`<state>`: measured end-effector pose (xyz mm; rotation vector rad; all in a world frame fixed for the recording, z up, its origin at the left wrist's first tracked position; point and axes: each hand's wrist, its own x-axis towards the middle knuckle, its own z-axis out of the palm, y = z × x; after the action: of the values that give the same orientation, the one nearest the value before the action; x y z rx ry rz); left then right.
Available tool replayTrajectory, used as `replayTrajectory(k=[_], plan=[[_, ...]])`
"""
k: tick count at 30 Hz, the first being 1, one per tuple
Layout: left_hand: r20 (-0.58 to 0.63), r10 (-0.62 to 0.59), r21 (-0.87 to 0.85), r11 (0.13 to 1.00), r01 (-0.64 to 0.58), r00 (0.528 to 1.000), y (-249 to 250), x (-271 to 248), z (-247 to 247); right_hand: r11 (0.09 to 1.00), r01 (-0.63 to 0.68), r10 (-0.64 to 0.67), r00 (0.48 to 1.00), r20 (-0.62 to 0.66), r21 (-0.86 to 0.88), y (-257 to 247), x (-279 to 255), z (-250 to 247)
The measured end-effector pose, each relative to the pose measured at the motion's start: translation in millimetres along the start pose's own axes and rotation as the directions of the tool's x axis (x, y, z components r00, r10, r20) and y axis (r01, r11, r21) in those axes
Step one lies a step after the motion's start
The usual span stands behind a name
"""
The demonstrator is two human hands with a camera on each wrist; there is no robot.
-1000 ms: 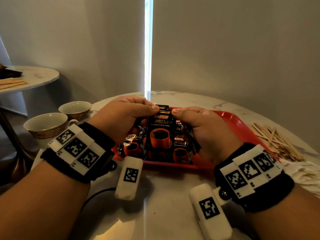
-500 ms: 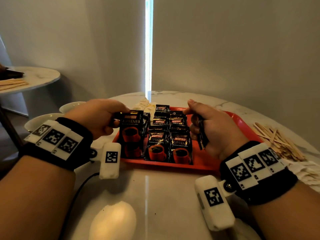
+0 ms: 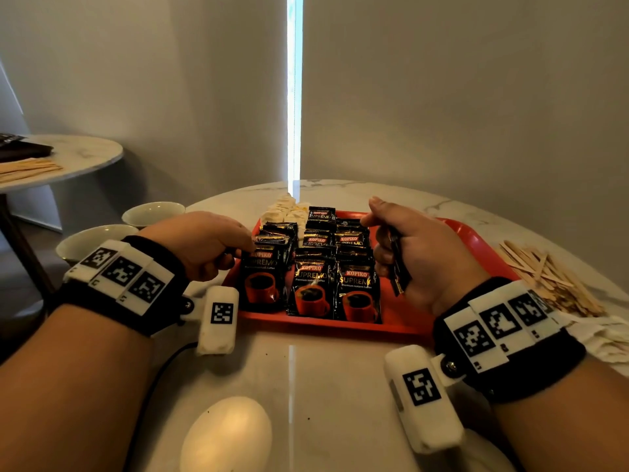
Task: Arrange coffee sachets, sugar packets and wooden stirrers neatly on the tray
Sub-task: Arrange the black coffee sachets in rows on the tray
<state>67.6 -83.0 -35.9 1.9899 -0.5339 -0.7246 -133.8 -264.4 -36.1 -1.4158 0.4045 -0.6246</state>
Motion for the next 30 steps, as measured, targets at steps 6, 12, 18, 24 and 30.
replayTrajectory(k=[6, 12, 18, 24, 30], plan=[[-0.008, 0.016, -0.033, 0.999, -0.016, 1.0, -1.5, 0.2, -2.5, 1.0, 0.003, -0.003, 1.0, 0.001, -0.005, 2.2, 1.3, -0.6], [-0.001, 0.016, -0.032, 0.999, -0.016, 1.0, -2.3, 1.6, -5.8, 1.0, -0.002, 0.002, 1.0, 0.006, -0.023, 3.2, 1.6, -1.1], [0.006, 0.004, -0.014, 1.0, -0.004, 1.0, -1.9, 2.9, -7.8, 1.0, -0.013, 0.013, 1.0, 0.019, -0.013, 3.4, 2.1, -1.3], [-0.021, 0.012, 0.007, 1.0, -0.012, 1.0, -0.9, -1.4, -5.0, 1.0, -0.016, 0.016, 1.0, 0.025, -0.01, 3.4, 2.8, -2.4], [-0.041, 0.013, 0.002, 1.0, -0.013, 0.999, 1.6, -6.3, -2.2, 1.0, -0.021, 0.021, 1.0, 0.018, -0.02, 5.9, 4.8, -2.4]])
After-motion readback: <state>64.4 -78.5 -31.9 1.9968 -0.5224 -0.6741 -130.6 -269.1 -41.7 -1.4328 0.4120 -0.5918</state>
